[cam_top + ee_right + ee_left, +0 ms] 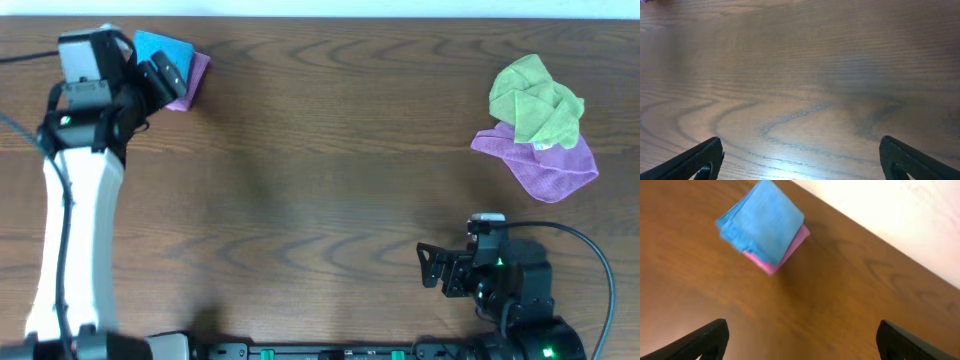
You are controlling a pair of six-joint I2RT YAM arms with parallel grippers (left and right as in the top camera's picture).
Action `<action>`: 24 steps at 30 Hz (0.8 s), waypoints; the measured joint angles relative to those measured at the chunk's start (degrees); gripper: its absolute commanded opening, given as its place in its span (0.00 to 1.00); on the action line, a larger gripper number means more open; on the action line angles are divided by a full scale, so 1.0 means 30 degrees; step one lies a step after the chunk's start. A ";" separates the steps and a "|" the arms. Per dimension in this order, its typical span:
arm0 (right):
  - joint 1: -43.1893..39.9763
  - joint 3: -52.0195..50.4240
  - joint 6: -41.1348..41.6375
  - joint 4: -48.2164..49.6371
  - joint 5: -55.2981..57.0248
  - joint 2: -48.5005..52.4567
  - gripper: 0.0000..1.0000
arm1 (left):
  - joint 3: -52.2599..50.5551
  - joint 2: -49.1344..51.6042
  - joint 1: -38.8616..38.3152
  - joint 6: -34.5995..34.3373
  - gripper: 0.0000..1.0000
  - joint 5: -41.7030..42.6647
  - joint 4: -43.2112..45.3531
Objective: Fold the cloth
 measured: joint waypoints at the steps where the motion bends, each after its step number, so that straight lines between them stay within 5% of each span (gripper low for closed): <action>1: 0.0000 -0.0007 0.0000 0.0007 0.0000 0.0000 0.99 | 0.0000 -0.0590 0.0000 0.0073 0.95 0.0022 -0.0736; 16: 0.0000 -0.0007 0.0007 -0.0007 0.0000 0.0000 0.99 | 0.0007 -0.5421 0.0000 0.2994 0.95 0.0015 -0.8138; 24: 0.0000 -0.0007 0.0000 -0.0007 0.0000 0.0000 0.99 | -0.0707 -0.7176 0.0000 0.3570 0.95 0.0007 -0.8510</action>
